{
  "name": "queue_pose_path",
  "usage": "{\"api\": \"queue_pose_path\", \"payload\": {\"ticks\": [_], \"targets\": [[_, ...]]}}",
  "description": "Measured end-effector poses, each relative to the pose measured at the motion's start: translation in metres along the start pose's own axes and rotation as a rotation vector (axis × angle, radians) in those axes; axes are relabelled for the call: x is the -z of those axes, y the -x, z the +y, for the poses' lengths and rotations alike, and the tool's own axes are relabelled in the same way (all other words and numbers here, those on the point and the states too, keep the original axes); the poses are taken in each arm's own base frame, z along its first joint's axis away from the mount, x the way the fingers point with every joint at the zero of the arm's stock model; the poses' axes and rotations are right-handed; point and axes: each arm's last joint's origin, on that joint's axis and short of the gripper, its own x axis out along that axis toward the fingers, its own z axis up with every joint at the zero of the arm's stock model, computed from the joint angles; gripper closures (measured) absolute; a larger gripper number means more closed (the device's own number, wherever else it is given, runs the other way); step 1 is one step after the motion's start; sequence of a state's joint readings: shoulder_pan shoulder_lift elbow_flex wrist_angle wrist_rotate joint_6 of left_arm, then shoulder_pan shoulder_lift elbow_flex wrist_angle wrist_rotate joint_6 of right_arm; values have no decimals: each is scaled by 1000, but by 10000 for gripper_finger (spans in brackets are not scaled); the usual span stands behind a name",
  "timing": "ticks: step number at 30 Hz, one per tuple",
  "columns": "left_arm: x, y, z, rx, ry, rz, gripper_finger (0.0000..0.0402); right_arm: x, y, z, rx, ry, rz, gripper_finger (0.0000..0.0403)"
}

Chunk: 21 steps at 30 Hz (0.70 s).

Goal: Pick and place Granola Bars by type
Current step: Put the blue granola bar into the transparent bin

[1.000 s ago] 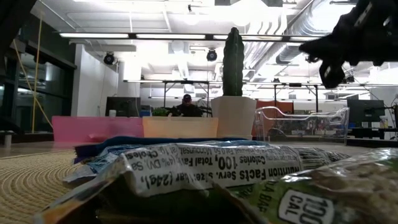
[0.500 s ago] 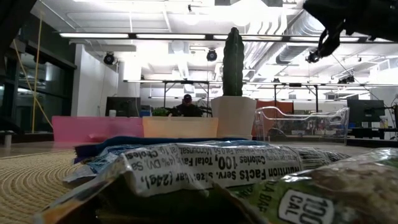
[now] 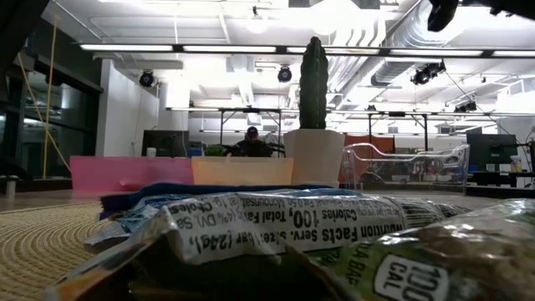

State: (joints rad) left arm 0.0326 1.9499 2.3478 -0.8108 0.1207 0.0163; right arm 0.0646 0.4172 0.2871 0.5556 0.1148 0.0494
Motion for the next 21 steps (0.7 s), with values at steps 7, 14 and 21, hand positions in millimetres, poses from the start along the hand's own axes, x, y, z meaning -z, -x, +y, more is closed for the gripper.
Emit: {"api": "queue_pose_path", "payload": {"ticks": [7, 14, 21], "targets": [[0, 0, 0, 0, 1, -1, 342, -28, -16, 4, -16, 71, -59, 161], [-1, 0, 0, 0, 13, -10, 341, -28, -47, 6, 13, 131, 7, 137], [-1, 0, 0, 0, 13, -10, 341, -28, -67, 4, 9, 103, -95, 136]]}}
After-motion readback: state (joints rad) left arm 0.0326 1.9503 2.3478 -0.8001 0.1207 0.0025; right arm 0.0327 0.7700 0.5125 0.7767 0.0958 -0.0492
